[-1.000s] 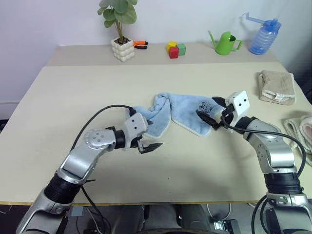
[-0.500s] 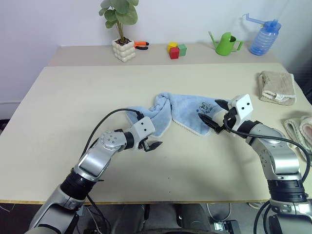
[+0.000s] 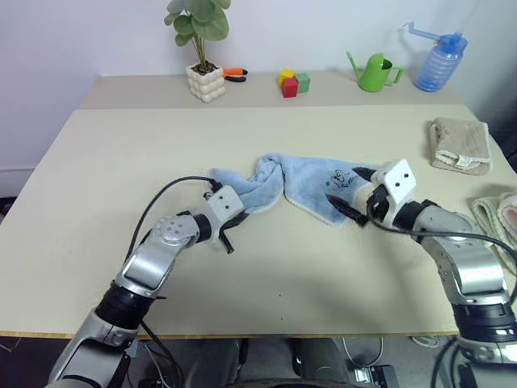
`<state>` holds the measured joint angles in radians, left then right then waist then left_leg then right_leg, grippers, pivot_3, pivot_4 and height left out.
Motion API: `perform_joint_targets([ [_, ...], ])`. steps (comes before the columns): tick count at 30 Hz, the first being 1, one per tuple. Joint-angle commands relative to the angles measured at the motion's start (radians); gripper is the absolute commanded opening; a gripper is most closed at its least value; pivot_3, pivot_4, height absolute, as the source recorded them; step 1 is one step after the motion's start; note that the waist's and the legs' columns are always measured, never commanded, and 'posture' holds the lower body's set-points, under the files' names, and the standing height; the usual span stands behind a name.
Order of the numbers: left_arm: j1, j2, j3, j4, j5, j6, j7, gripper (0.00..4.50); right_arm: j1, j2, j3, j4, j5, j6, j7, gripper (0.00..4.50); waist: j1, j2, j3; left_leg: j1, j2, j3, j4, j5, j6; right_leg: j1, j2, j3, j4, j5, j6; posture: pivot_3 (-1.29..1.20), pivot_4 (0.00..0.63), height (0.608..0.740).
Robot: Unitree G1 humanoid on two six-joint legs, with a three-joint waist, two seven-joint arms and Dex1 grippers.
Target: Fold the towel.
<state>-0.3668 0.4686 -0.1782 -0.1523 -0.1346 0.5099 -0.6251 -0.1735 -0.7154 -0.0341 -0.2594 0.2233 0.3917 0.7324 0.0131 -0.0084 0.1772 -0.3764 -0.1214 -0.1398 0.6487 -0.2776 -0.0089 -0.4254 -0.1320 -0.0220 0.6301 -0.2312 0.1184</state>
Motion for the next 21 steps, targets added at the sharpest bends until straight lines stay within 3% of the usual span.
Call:
perform_joint_targets([
  [1,0.005,0.030,0.075,-0.084,-0.030,-0.028,-0.012,0.06,0.030,-0.028,0.042,-0.055,-0.055,-0.038,0.016,4.50,-0.001,0.000,0.000,0.000,0.000,0.000,0.000,0.000,0.000,0.000,0.000,0.000,0.000,0.000,0.000,0.00,0.150,0.732],
  [15,0.030,0.047,0.086,-0.088,-0.021,-0.042,-0.012,0.06,0.032,-0.085,0.108,0.133,-0.336,-0.264,-0.059,4.50,0.000,0.000,0.000,0.001,0.000,0.001,0.000,0.001,-0.002,0.001,0.000,0.000,0.000,0.000,0.000,0.00,0.150,0.732],
  [18,0.034,0.047,0.085,-0.087,-0.019,-0.047,-0.014,0.00,0.026,-0.077,0.105,0.157,-0.354,-0.290,-0.071,3.78,0.001,-0.001,0.000,0.001,0.000,0.001,0.000,0.002,-0.003,0.001,0.000,0.000,0.000,0.000,0.000,0.00,0.150,0.732],
  [21,0.040,0.049,0.080,-0.081,-0.013,-0.059,-0.016,0.00,0.016,-0.070,0.103,0.176,-0.369,-0.311,-0.078,2.33,0.001,-0.001,0.000,0.001,0.000,0.001,0.001,0.002,-0.004,0.001,0.000,0.000,0.000,0.000,0.000,0.00,0.150,0.732],
])
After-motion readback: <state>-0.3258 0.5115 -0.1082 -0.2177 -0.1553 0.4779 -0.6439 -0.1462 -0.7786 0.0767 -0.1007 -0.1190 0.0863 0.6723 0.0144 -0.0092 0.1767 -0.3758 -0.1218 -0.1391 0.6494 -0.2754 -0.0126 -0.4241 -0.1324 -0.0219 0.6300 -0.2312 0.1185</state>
